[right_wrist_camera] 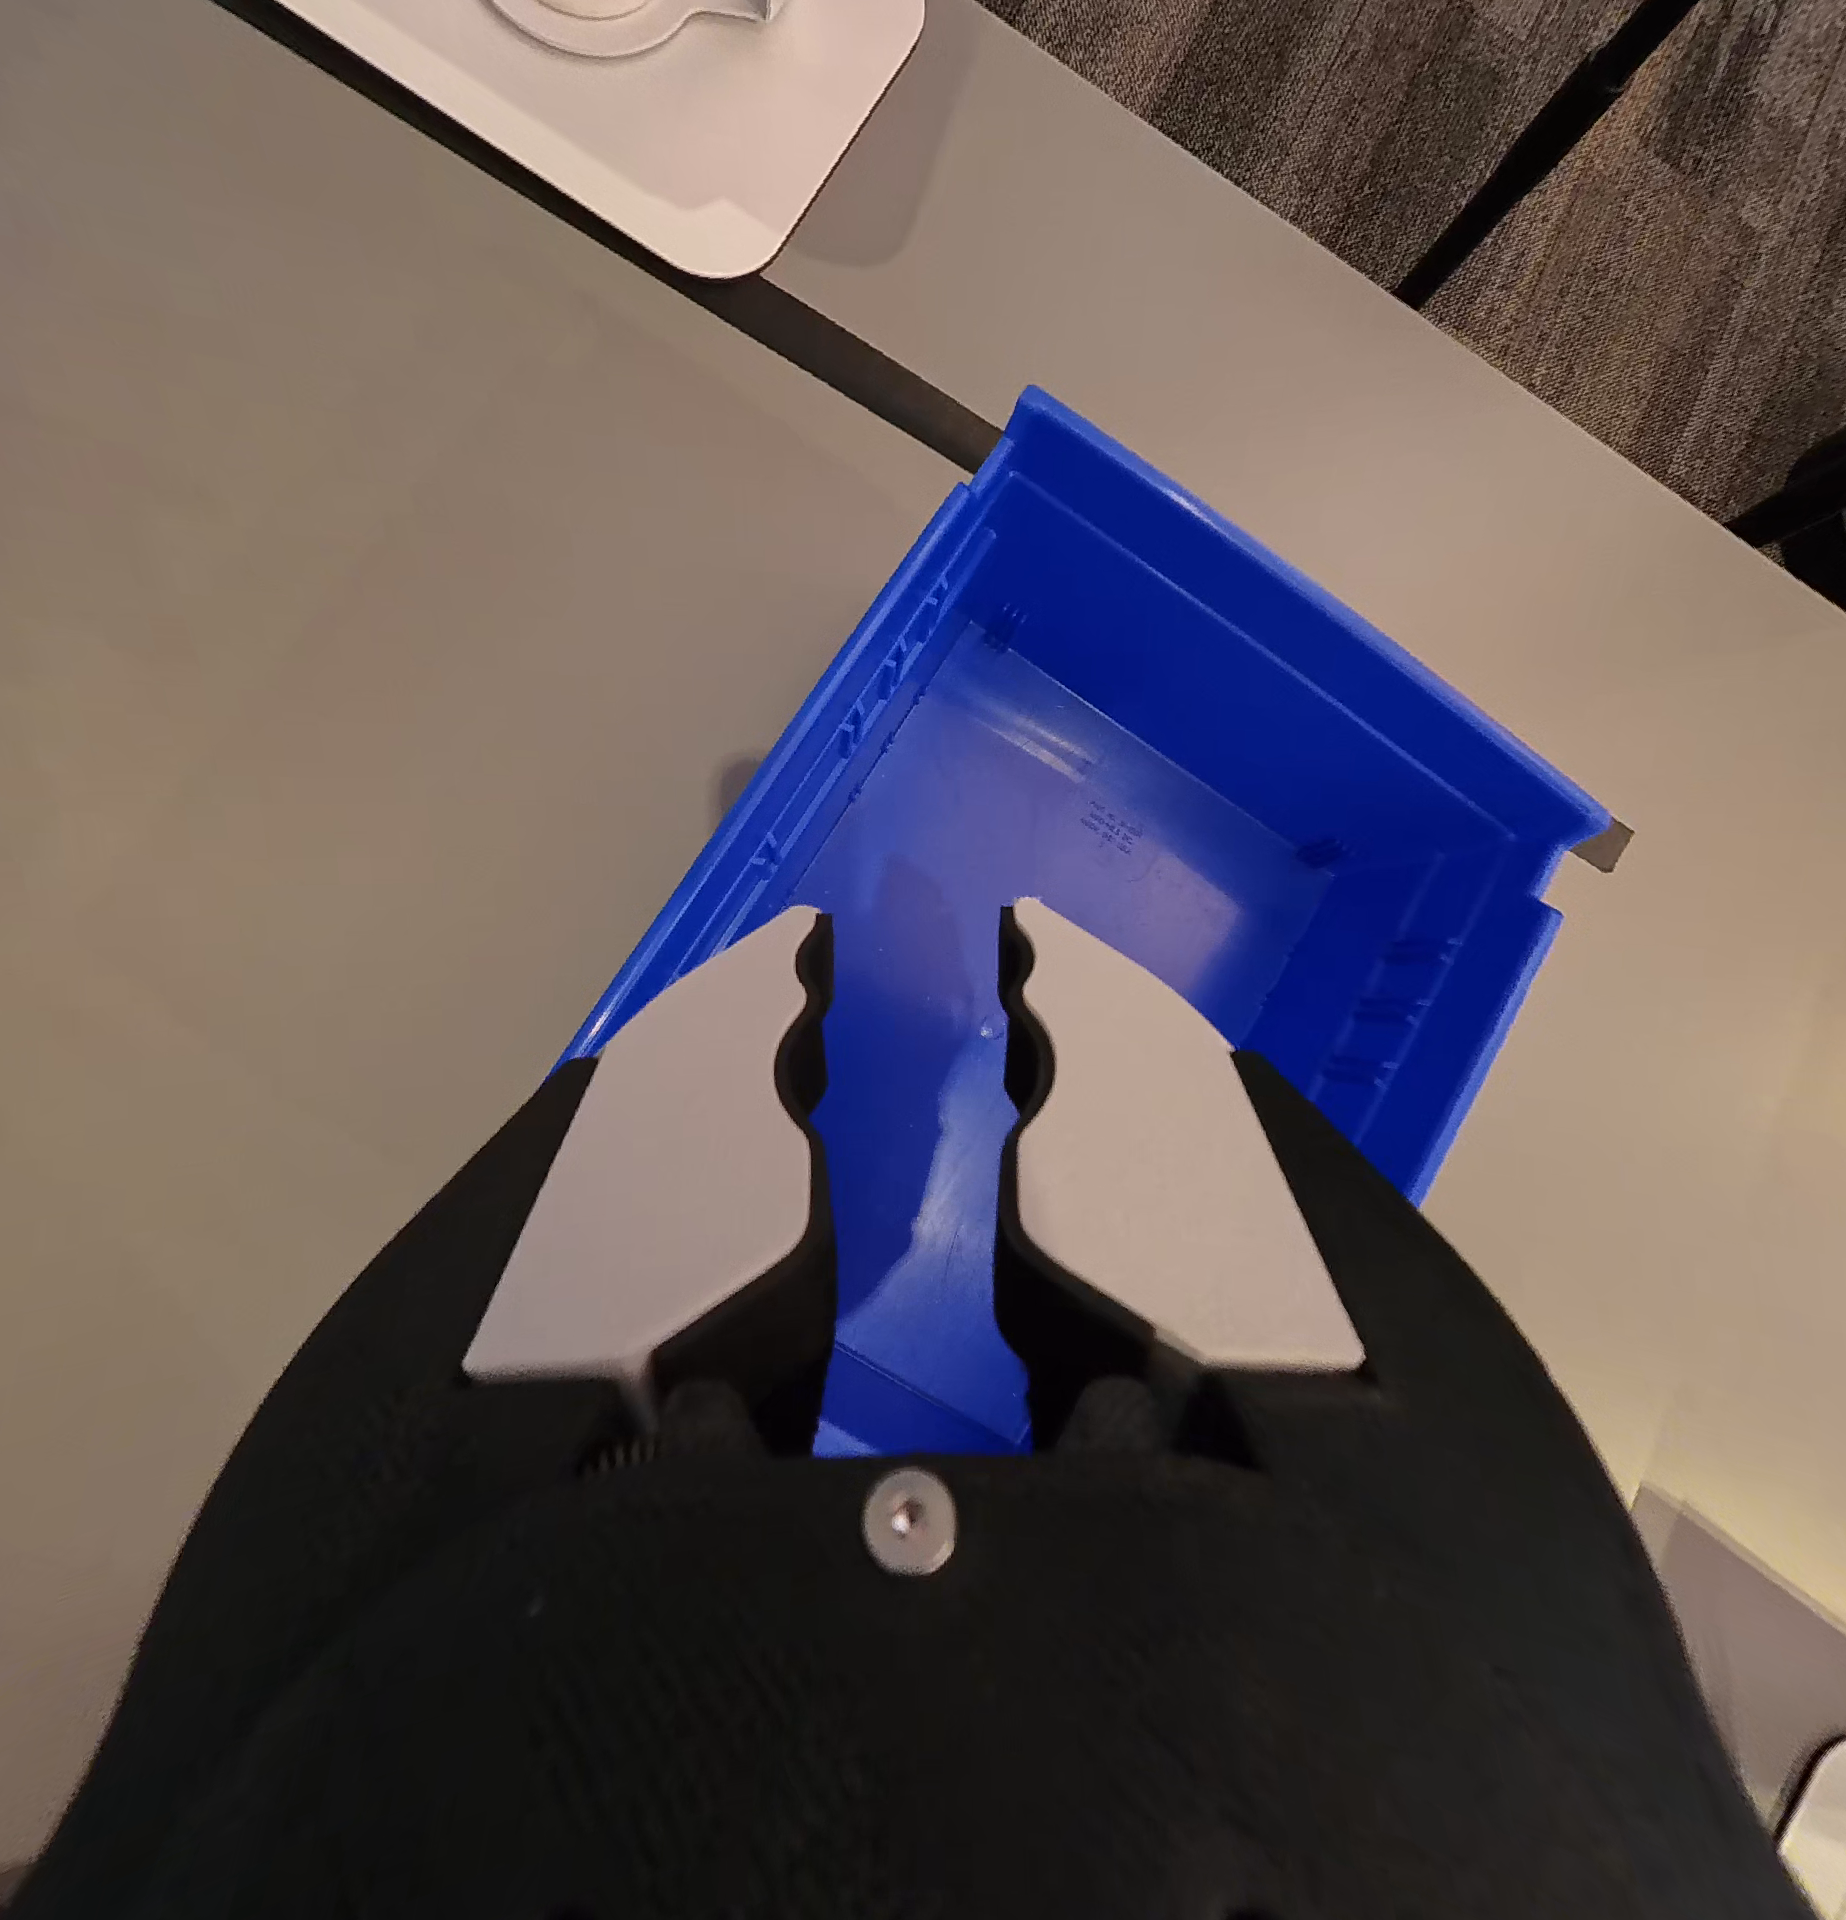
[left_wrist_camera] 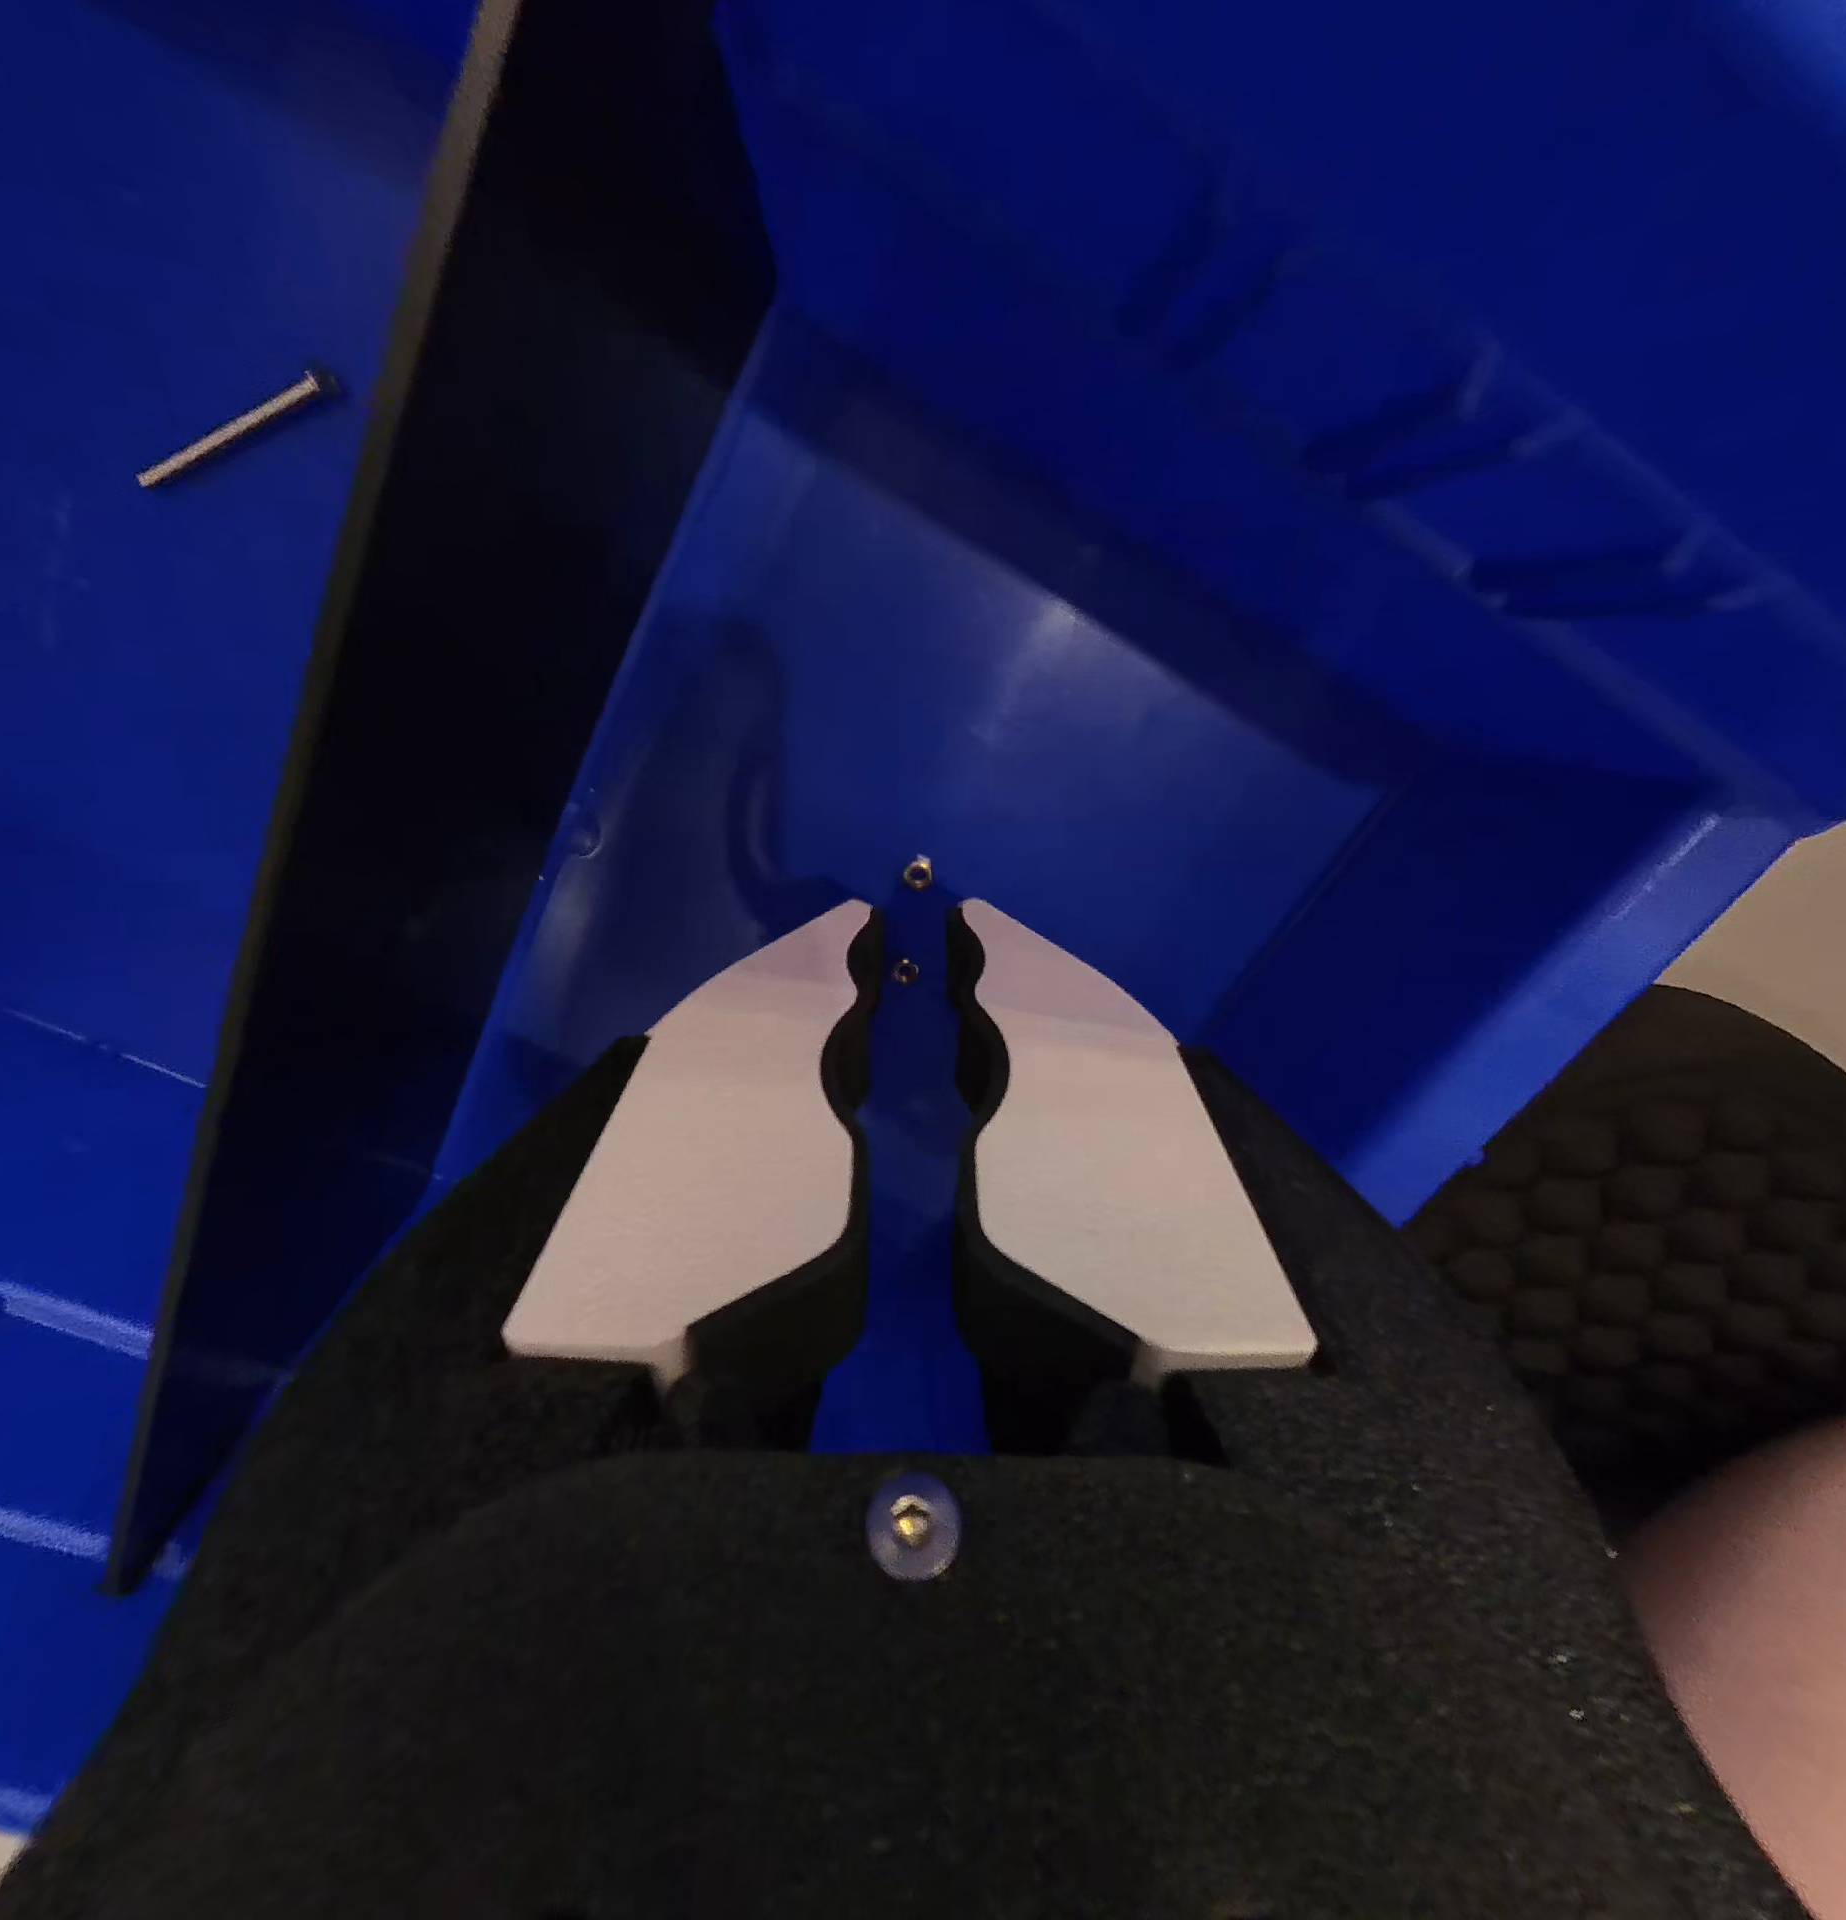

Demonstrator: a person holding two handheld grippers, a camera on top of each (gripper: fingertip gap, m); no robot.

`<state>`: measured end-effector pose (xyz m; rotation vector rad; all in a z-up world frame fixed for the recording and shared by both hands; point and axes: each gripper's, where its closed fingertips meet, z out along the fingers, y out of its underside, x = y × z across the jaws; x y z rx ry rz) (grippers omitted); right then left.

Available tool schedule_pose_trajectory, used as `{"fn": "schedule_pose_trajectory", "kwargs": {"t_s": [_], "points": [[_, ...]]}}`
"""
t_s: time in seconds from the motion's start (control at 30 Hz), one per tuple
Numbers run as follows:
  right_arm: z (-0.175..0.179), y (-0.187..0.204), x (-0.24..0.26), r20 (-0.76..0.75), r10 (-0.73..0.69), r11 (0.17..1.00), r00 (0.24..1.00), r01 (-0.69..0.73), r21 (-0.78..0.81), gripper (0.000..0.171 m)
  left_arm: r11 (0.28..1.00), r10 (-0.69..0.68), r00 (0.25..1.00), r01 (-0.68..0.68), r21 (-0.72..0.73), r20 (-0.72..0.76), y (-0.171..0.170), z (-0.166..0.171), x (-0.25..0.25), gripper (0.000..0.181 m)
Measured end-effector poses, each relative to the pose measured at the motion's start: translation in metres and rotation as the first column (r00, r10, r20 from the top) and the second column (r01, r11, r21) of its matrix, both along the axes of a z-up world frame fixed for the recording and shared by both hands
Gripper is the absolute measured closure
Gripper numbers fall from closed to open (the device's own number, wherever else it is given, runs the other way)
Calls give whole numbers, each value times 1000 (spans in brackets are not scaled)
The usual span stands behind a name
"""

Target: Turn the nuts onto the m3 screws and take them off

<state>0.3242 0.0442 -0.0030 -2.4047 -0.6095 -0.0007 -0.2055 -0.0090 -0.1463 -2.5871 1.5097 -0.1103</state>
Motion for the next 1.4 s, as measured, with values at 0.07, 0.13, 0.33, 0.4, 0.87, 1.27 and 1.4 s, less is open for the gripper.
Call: {"fn": "schedule_pose_trajectory", "kwargs": {"t_s": [0.07,0.13,0.33,0.4,0.87,1.27,1.4], "points": [[-1,0,0,3,0,1000,1000,0,-4,139,1000,-4,1000,4,-14,-3,0,-4,0,169],[-1,-1,0,7,2,1000,1000,-2,-6,139,1000,-6,1000,6,-19,-2,0,-7,0,169],[-3,-1,1,10,-1,1000,1000,1,-18,139,1000,5,998,-3,-28,55,4,-9,5,169],[-5,-1,1,17,-1,1000,1000,1,-23,139,1000,12,998,-10,-28,66,5,-9,5,171],[-8,-3,2,32,7,999,999,-6,-42,139,1000,0,999,1,-19,46,4,-10,4,172],[-10,-4,2,40,11,999,999,-9,-49,139,999,-30,999,29,26,20,7,-5,5,175],[-10,-4,3,45,11,999,999,-9,-51,139,990,-2,1000,-2,140,26,13,25,2,176]]}}
